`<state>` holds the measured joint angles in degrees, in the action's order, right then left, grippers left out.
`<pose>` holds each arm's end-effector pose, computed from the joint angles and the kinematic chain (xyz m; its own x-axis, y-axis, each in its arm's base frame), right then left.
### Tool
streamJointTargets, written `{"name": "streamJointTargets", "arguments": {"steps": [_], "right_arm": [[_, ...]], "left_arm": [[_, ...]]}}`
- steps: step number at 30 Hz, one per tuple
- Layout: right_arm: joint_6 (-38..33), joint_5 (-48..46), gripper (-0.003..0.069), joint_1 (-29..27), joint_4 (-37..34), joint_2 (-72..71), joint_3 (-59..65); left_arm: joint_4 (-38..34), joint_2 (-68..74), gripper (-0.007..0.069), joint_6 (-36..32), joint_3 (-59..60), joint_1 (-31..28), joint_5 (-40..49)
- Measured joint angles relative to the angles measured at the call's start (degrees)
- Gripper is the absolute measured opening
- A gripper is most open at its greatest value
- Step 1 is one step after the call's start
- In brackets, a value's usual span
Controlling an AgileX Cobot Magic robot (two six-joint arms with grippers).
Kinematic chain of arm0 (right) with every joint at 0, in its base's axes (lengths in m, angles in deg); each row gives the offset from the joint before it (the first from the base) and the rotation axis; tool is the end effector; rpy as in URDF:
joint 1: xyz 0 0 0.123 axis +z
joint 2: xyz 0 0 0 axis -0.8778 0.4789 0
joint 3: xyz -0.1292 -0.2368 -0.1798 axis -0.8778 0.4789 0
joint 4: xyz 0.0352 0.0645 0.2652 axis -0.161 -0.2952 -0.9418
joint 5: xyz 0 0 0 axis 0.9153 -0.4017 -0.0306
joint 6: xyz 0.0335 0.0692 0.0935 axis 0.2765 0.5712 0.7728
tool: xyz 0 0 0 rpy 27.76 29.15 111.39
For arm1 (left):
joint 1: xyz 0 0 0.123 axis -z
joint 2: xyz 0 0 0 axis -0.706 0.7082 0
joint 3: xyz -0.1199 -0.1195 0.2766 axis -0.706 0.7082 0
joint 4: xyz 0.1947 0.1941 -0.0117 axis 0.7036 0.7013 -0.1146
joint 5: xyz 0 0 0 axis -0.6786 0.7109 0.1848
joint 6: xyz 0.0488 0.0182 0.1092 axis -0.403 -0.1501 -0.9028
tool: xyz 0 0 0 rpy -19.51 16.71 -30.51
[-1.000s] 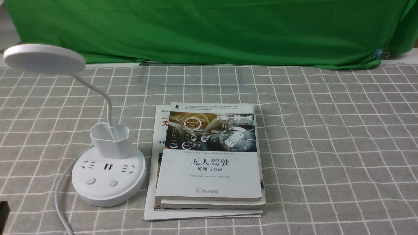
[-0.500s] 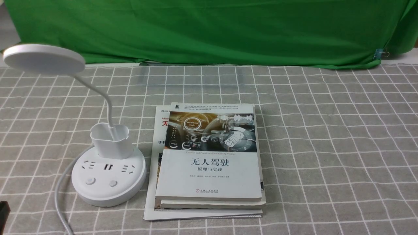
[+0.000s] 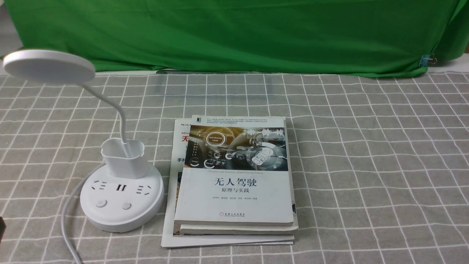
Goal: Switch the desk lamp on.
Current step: Use the left arm to press the button switch on the lamp holder
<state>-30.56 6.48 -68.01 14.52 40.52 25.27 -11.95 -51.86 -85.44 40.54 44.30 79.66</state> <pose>0.0687 -0.0125 0.1852 -0.1546 -0.0261 -0.9876 0.1451 0.9882 -0.0488 0.0707 0.0005 0.1999 -0.0273 0.1859 -0.9822 -0.0034 0.9825 0.1861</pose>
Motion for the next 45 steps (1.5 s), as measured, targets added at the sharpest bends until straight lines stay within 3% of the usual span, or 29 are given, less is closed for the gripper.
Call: {"name": "streamJointTargets", "arguments": {"steps": [5,13,18,21,29,32,37,40,45], "right_arm": [[0.00,0.00,0.0245,0.00,0.00,0.00,0.00],[0.00,0.00,0.0245,0.00,0.00,0.00,0.00],[0.00,0.00,0.0245,0.00,0.00,0.00,0.00],[0.00,0.00,0.0245,0.00,0.00,0.00,0.00],[-0.05,0.00,0.0245,0.00,0.00,0.00,0.00],[-0.05,0.00,0.0245,0.00,0.00,0.00,0.00],[-0.05,-0.01,0.0245,0.00,0.00,0.00,0.00],[-0.05,-0.01,0.0245,0.00,0.00,0.00,0.00],[-0.05,-0.01,0.0245,0.00,0.00,0.00,0.00]], "left_arm": [[0.00,0.00,0.0019,0.00,0.00,0.00,-8.91],[0.18,0.00,0.0019,0.30,0.00,0.00,-11.27],[-4.42,0.00,0.0019,12.41,0.00,0.00,-22.65],[-4.99,0.00,0.0019,15.13,-0.30,0.00,-27.28],[-3.73,5.43,0.0019,16.49,-17.09,0.00,-8.15],[-3.61,12.84,0.0019,17.94,-24.26,0.00,7.49],[-1.99,23.26,0.0019,17.72,-25.90,0.00,23.50],[-3.01,28.08,0.0019,18.03,-25.90,0.00,24.42],[-12.71,36.29,0.0019,16.17,-26.10,0.00,23.81]]}}
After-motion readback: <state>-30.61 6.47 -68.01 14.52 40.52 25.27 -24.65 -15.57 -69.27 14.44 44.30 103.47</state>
